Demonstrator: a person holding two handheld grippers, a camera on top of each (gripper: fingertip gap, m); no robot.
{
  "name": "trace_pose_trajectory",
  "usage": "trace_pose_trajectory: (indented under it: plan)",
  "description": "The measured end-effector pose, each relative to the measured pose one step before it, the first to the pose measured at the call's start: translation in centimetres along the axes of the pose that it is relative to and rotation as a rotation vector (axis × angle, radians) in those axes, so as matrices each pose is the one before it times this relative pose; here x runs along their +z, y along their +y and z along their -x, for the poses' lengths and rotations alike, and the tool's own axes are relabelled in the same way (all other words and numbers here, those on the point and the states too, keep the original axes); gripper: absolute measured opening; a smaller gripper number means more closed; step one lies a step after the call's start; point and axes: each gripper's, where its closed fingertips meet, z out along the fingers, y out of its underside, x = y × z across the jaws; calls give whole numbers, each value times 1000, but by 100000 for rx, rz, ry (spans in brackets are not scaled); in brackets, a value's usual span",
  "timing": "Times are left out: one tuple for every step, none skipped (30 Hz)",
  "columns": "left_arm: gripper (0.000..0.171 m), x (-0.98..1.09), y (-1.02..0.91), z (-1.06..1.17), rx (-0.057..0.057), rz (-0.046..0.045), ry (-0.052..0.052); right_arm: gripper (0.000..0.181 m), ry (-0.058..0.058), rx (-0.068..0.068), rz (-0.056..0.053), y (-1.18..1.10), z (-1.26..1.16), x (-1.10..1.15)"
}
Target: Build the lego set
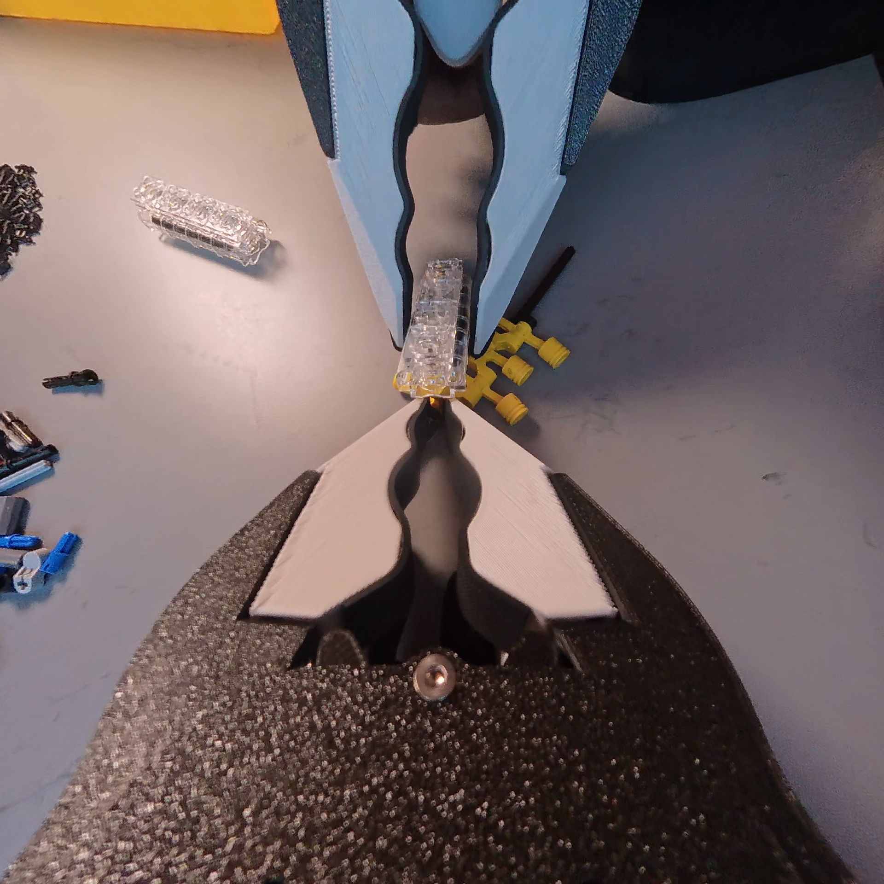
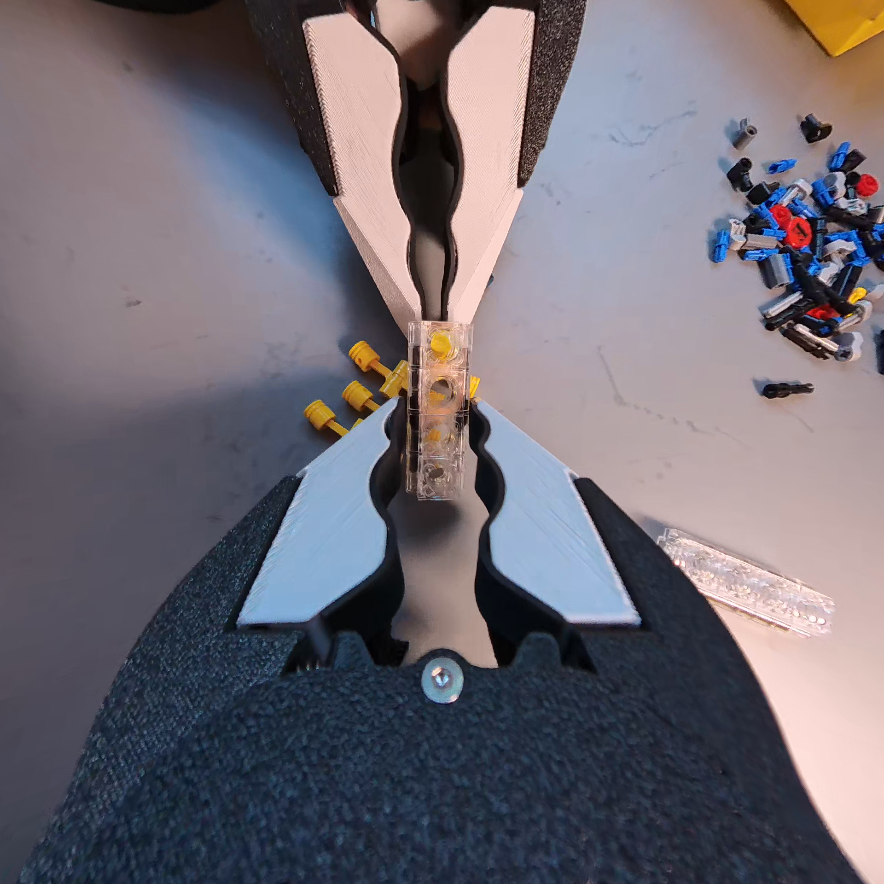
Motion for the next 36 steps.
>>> trace_pose_trajectory:
  plan:
    - [4,22,-21,-42,-44,30,-171,25,602,-372,499,-51,40,13]
    - [4,3,-6,-16,-26,17,-253,25,417,-159,40,-94,29,19]
    - [4,-6,12,-44,32,-16,-26,25,181,153,-390,-116,30,8]
    - [4,-15,7,-41,50,-19,64,25,-260,389,-504,-97,56,20]
    - [4,-1,-1,-19,9,1,-15,25,-544,528,-845,-118,80,8]
    - [4,-1,3,0,-85,19,-41,26,-771,703,-1131,-120,106,-21]
    - [4,2,1,-5,-204,28,-3,27,-555,815,-1529,-166,56,-44]
    - [4,-4,6,2,-193,17,-12,27,-43,789,-1497,-174,-9,-52]
    - [4,6,-4,-9,-90,14,-13,26,160,654,-1169,-146,-26,-47]
    - [4,-4,2,-21,32,-5,100,25,139,436,-368,-29,-12,-25]
    - [4,-3,1,-24,62,-10,140,25,119,214,-20,-8,14,20]
    - [4,13,-11,-23,9,4,100,25,405,-76,63,-28,4,28]
    - [4,-1,-12,-13,-8,14,61,25,603,-34,73,-60,-11,31]
    - [4,-6,6,-34,-67,28,147,25,140,164,91,-85,62,16]
    - [4,3,-14,-47,-154,17,291,24,-180,408,257,-117,109,-9]
    - [4,12,-13,-74,-124,-5,245,24,-360,217,669,-104,146,-23]
    - [5,26,-25,-66,-106,-3,129,24,61,188,1487,-20,84,-23]
    - [4,24,-23,-73,-72,12,39,25,370,98,2357,64,26,-10]
    - [4,17,-18,-89,-147,11,144,24,473,-165,2876,120,25,-19]
    - [4,15,-36,-122,-554,42,532,24,398,-523,2927,122,49,-9]
    - [5,22,-23,-188,-868,94,1070,24,208,-490,2817,98,86,-8]
    - [5,-5,-19,-195,-441,220,1115,24,329,-178,2495,54,50,6]
    - [5,-58,41,-136,629,433,689,24,-103,-38,1945,8,116,12]
    - [6,-146,85,-45,1336,575,270,24,-464,-154,1571,-21,160,15]
    - [8,-221,122,0,1134,706,230,24,-107,-404,1493,19,132,25]
    - [10,-289,176,-14,595,915,720,24,380,-328,1066,-18,41,14]
    - [13,-338,199,13,136,756,687,24,301,-166,890,-21,52,11]
    - [14,-314,225,115,-94,450,182,24,463,351,764,-29,16,17]
    - [14,-232,248,156,21,289,-236,24,510,720,567,-46,-13,29]
    - [14,-87,240,222,334,-53,-621,24,349,772,543,-30,0,31]
    - [14,44,218,143,409,-18,-270,24,311,585,469,-42,5,23]
    - [15,151,160,-40,459,508,500,24,307,436,456,-39,-3,32]
    - [16,150,-21,-112,1416,424,271,24,338,301,514,-47,-12,25]
    - [17,104,-126,-54,2989,207,-559,24,314,298,571,-34,-7,29]
    - [18,76,-86,50,3707,460,-1017,24,55,279,473,-26,16,23]
    - [20,38,-21,136,2545,577,-728,24,-44,505,425,-26,28,24]
